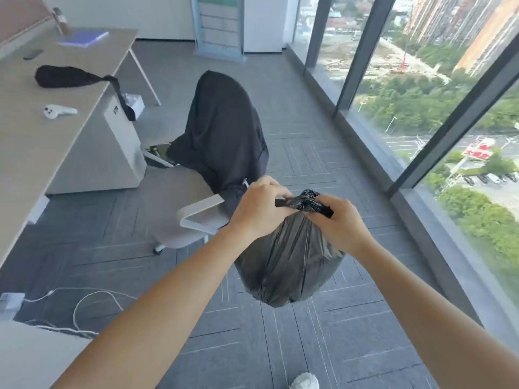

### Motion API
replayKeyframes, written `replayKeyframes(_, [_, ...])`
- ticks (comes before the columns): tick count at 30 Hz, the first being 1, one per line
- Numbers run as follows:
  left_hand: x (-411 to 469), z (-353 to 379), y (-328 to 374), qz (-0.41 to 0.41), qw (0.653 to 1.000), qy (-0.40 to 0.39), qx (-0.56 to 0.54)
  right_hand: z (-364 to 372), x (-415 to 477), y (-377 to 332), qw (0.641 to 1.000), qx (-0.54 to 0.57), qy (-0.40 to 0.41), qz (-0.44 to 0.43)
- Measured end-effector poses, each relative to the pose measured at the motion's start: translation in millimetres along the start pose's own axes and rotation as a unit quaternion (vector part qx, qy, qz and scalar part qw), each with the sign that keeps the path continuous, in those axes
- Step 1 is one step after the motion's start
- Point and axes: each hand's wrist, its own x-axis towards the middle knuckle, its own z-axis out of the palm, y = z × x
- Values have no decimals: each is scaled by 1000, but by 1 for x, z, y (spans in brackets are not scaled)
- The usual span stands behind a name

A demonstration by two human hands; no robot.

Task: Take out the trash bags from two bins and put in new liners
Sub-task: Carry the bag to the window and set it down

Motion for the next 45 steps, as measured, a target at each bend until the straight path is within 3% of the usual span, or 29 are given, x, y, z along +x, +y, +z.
replayKeyframes(10, [98,134,131,130,979,-132,79,-138,-26,130,992,26,90,85])
replayKeyframes(23, [181,307,241,194,929,-308,72,-224,-62,281,953,43,197,227])
replayKeyframes(28, [230,372,264,262,890,-369,60,-251,-49,341,929,22,209,304])
replayKeyframes(35, [337,445,286,333,803,-490,63,-295,9,406,901,33,219,372])
replayKeyframes(42, [423,499,304,344,761,-541,96,-318,70,456,877,21,218,427])
replayKeyframes(45, [453,524,314,354,758,-538,98,-334,91,480,869,34,221,441])
